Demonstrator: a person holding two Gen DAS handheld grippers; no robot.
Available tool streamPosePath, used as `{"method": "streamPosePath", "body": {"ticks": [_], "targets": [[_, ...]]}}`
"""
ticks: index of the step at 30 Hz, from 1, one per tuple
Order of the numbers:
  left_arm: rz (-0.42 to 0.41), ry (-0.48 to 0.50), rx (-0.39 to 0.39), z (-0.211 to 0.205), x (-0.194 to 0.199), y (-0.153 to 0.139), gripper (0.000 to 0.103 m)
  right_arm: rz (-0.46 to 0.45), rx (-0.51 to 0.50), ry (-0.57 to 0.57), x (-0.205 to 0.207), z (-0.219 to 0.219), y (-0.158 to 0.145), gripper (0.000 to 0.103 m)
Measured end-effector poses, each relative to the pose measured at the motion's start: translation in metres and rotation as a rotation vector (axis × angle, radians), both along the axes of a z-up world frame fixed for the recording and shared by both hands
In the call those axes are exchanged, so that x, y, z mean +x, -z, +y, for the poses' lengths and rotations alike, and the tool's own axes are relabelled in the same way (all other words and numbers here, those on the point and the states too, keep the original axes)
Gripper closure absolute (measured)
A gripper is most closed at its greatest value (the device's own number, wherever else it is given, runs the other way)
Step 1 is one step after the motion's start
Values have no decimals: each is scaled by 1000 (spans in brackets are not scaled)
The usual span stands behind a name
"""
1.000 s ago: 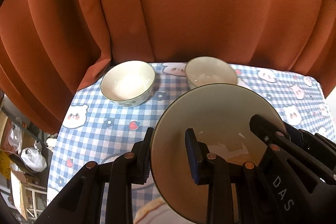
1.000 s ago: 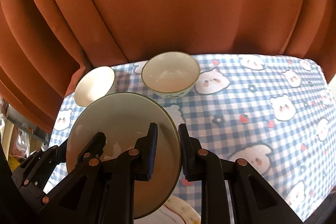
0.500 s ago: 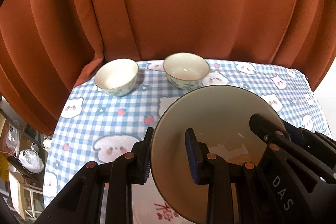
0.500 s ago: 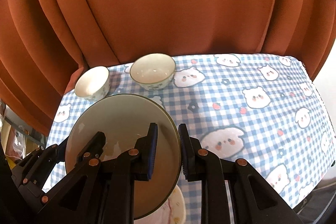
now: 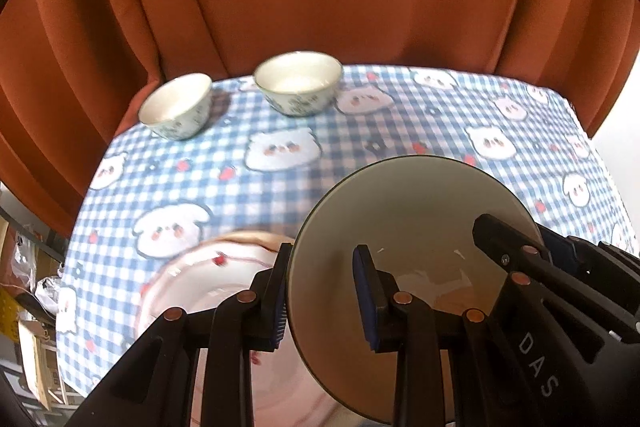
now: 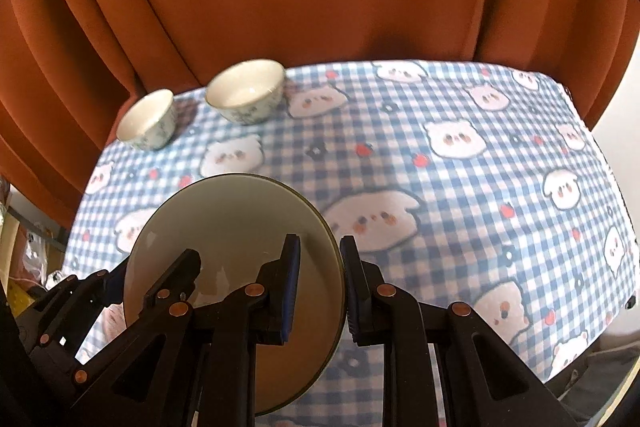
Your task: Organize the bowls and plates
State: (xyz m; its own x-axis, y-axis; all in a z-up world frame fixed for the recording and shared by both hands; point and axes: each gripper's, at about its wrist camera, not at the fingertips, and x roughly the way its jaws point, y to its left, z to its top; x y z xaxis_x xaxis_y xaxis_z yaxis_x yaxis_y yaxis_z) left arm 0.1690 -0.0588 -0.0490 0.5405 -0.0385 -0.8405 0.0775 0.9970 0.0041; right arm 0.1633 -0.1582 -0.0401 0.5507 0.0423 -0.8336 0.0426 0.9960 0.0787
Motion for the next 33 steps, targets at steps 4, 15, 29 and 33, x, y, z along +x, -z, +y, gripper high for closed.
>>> {"method": "streamPosePath", "body": {"ticks": [4,15,29,33], "targets": [[45,5,0,-18,-5,15,75,43,11,5,-5,-18,17,79],[111,-15,-6,-46,-21,48,75,114,37,9,-15,-51,50,79],[134,7,25,-65,-24,64,75,173,74,43,-19,-73,74,80],[133,6,23,-65,-23,64,76,160,65,43,-19,-72,73,79]]}}
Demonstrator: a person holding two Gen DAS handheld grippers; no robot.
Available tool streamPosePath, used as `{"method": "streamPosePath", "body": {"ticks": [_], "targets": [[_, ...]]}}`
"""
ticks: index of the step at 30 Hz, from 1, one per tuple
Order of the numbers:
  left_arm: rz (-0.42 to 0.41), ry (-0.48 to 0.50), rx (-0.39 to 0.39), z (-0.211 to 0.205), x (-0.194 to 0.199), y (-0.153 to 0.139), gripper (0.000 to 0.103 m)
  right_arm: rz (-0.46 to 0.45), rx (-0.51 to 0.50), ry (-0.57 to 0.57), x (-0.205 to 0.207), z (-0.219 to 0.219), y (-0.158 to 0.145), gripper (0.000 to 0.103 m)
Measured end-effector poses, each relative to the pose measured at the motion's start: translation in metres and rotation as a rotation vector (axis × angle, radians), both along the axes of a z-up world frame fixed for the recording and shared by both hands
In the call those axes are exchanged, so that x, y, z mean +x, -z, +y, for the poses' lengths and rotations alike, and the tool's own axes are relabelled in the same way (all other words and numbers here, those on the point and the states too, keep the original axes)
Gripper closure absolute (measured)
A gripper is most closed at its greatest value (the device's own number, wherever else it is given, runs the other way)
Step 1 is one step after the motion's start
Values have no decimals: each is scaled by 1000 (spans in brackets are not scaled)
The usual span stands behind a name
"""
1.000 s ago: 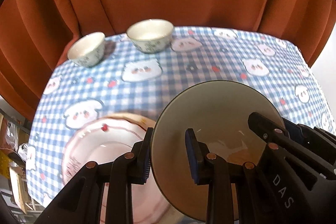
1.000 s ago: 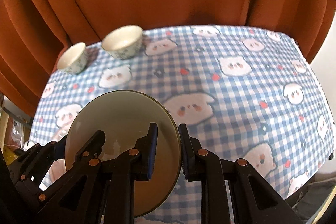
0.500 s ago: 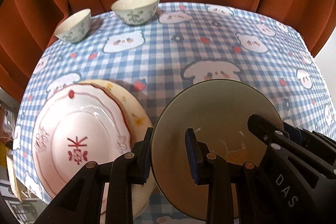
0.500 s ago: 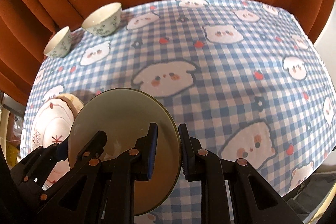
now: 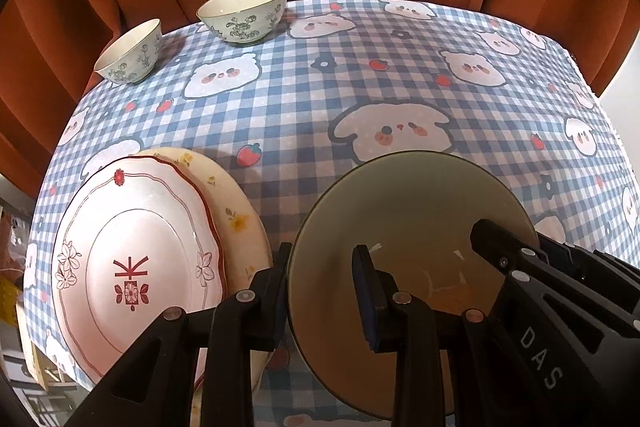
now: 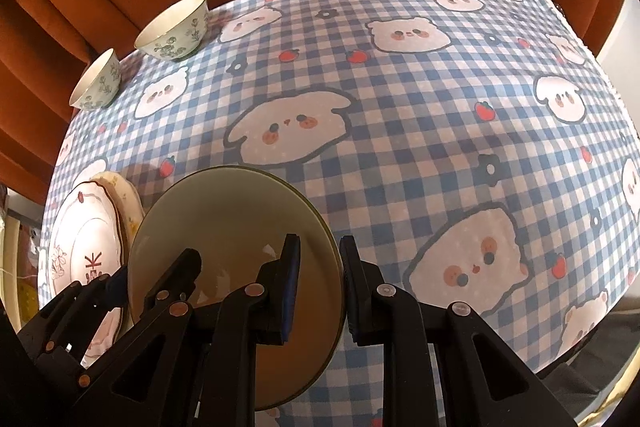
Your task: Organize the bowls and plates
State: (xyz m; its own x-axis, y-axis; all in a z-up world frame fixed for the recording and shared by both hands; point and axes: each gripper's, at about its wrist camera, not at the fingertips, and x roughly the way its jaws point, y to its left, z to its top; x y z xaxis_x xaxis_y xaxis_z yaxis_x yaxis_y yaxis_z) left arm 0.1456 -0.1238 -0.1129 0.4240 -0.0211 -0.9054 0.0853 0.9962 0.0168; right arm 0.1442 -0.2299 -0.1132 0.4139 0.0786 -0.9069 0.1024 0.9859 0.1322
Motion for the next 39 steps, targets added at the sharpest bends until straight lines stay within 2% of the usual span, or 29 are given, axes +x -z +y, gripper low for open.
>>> {"method": "streamPosePath", "body": {"ticks": [3,5,9,11,13,14,16,29,39], "targets": [[7,4,0,0,1,1,73,-1,-13,2,1,2,0,78],[29,-3,-24,4,3,3,65,-1,-31,-6,2,4,0,78],[31,-1,-54,6,2,2,58,-7,-65,-10,4,5,-1,77],[16,9,-66,6,1,-2,48,-21,-83,-15,4,7,-5,76],[-17,8,-39,4,0,-9,41,-44,-101,-14,4,8,-12,64],[-38,10,-37,4,0,-14,38,-59,-108,-12,4,8,-16,54],[-59,9,-43,6,1,-20,35,-83,-104,-13,3,8,-22,47],[-130,-39,-57,49,19,-50,34,-172,-98,-114,21,48,-57,44],[-166,-98,-16,124,62,-64,35,-202,-87,-145,71,127,-71,44]]}}
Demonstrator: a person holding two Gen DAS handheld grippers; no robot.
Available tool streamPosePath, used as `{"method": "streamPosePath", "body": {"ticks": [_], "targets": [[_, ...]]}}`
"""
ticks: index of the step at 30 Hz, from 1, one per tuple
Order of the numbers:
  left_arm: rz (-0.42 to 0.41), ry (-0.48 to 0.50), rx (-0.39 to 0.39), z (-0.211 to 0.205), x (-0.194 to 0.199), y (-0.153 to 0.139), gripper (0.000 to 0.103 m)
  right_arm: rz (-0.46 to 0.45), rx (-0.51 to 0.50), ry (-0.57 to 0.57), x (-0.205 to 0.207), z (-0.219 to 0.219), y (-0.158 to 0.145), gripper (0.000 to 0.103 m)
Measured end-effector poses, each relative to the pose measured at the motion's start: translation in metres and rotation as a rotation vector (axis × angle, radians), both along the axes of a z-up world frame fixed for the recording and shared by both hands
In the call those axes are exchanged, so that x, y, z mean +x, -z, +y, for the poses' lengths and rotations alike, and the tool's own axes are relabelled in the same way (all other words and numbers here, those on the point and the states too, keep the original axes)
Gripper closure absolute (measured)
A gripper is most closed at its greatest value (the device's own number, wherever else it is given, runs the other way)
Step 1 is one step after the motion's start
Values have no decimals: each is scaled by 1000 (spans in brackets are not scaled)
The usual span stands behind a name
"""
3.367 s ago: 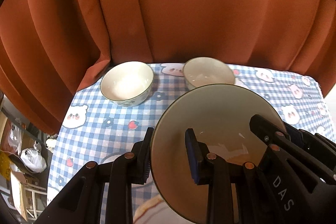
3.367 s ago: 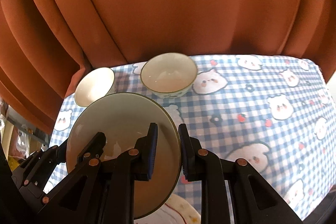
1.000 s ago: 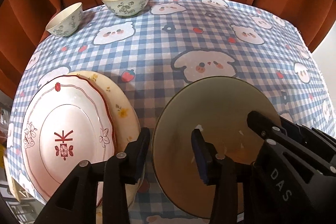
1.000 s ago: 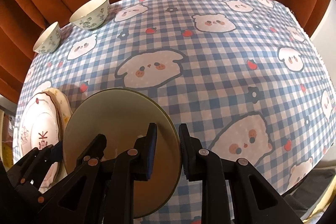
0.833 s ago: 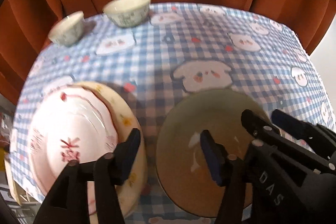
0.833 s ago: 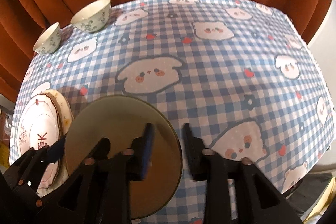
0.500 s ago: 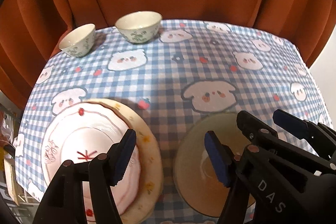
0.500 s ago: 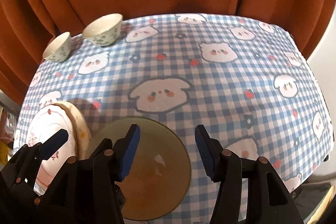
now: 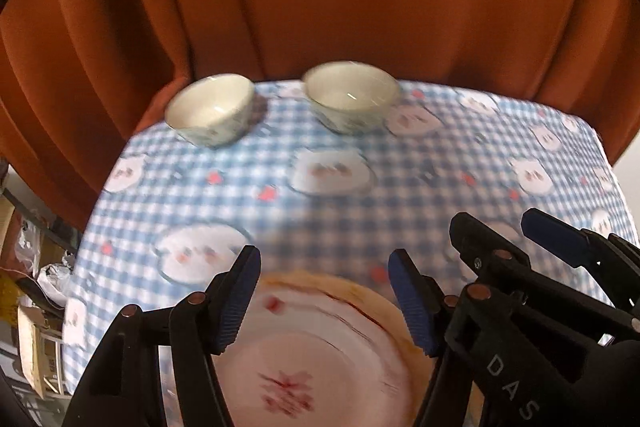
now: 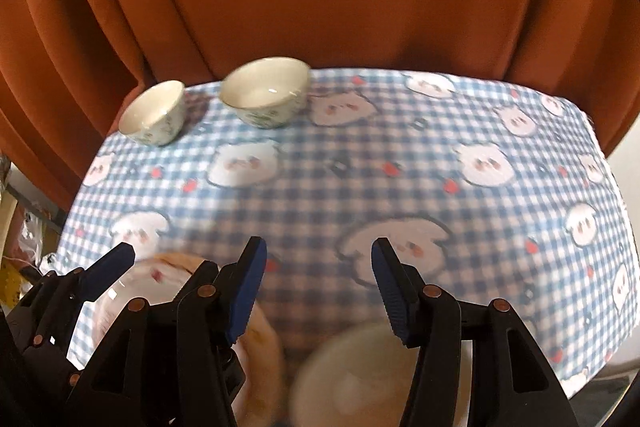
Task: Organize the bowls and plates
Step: 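Open both tools and move them toward the small bowls, then close both tools on the rim of a small green-patterned bowl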
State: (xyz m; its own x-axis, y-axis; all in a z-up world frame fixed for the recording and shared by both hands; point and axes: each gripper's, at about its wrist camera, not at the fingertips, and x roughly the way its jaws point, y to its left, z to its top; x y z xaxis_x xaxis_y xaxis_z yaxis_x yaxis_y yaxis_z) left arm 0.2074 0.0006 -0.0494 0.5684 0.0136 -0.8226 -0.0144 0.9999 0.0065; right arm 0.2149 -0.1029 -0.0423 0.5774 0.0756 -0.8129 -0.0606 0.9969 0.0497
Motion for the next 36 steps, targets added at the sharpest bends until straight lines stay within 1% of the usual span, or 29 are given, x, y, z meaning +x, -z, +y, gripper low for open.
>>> {"method": "streamPosePath", "body": {"ticks": [4,10,13,17,23,30,33,35,36], "targets": [[-39,-31,30,39,24,-13,35,-34,14,-18,25,38,-12,44],[-81,-51,54,87,59,-18,35,-74,26,-11,58,87,-21,44],[-95,-52,61,105,74,-18,35,-97,25,1,73,110,-23,44],[-93,-47,65,130,97,-13,36,-95,33,10,97,138,-19,44],[-92,-31,69,152,129,-4,37,-90,22,37,129,166,-11,44],[-99,-18,63,169,165,9,39,-101,14,62,162,185,0,44],[-83,-6,49,169,177,22,42,-89,18,66,176,186,10,44],[-76,-7,43,170,183,30,49,-81,7,76,183,188,18,44],[-72,-5,40,174,185,31,50,-77,8,78,186,189,22,44]]}}
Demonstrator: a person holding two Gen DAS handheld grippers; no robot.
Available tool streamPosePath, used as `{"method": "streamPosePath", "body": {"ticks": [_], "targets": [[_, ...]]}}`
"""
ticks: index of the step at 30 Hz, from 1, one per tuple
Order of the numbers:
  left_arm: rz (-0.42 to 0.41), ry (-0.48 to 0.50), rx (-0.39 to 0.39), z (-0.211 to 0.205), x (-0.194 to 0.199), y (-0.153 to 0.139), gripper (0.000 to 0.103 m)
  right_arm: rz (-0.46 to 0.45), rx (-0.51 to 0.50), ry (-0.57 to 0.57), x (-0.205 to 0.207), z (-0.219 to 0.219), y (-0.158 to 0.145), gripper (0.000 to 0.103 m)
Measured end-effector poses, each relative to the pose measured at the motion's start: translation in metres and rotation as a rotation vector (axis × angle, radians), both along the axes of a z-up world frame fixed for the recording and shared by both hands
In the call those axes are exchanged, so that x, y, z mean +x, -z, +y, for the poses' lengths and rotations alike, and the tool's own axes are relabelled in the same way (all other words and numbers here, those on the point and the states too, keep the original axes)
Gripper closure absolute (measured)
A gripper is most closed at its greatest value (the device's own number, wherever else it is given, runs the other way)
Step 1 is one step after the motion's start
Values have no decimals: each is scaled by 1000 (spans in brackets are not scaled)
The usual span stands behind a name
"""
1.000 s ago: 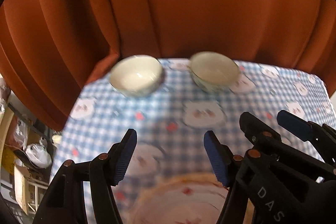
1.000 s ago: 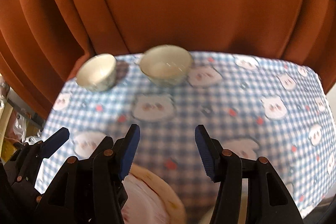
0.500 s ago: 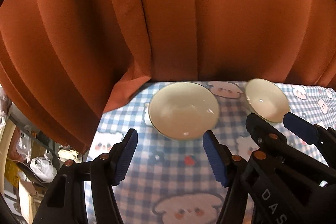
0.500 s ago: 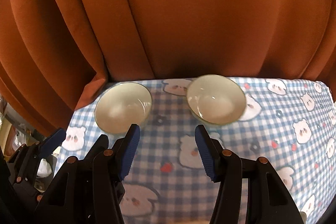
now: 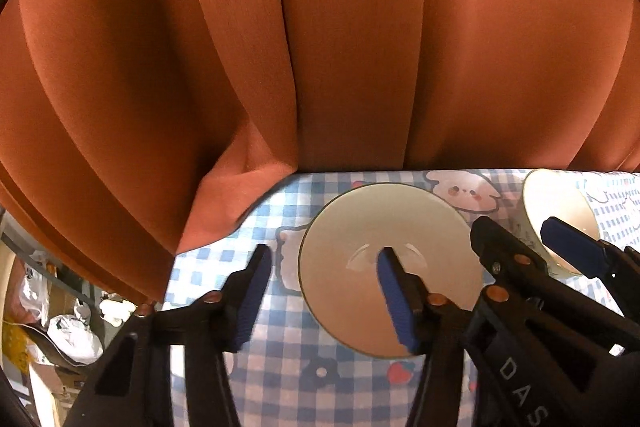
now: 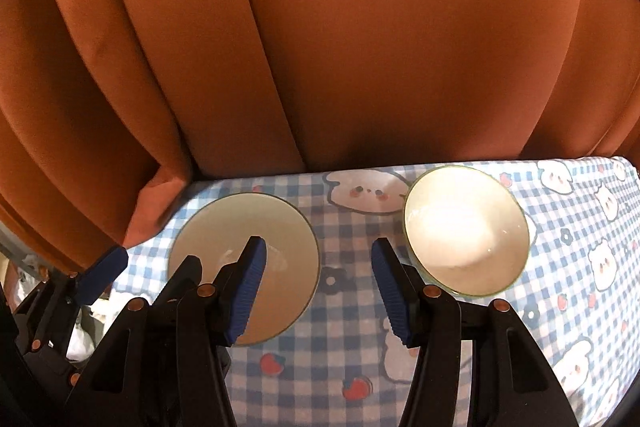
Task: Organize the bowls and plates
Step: 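Close both tools on the rim of a small green-patterned bowl, then lift the small bowl with both tools and carry it toward the large bowl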
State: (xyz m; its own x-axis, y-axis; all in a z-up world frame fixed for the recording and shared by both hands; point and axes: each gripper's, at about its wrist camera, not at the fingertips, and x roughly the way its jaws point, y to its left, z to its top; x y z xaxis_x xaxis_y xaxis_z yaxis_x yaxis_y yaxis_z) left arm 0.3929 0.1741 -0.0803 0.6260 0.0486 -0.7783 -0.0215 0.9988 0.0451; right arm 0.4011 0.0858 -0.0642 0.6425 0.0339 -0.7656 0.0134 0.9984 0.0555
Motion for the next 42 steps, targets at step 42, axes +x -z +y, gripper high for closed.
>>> {"method": "streamPosePath", "body": {"ticks": [42], "targets": [[46,11,-40,-5,-1,6,74,73,14,-15,9,-4,15,84]]}}
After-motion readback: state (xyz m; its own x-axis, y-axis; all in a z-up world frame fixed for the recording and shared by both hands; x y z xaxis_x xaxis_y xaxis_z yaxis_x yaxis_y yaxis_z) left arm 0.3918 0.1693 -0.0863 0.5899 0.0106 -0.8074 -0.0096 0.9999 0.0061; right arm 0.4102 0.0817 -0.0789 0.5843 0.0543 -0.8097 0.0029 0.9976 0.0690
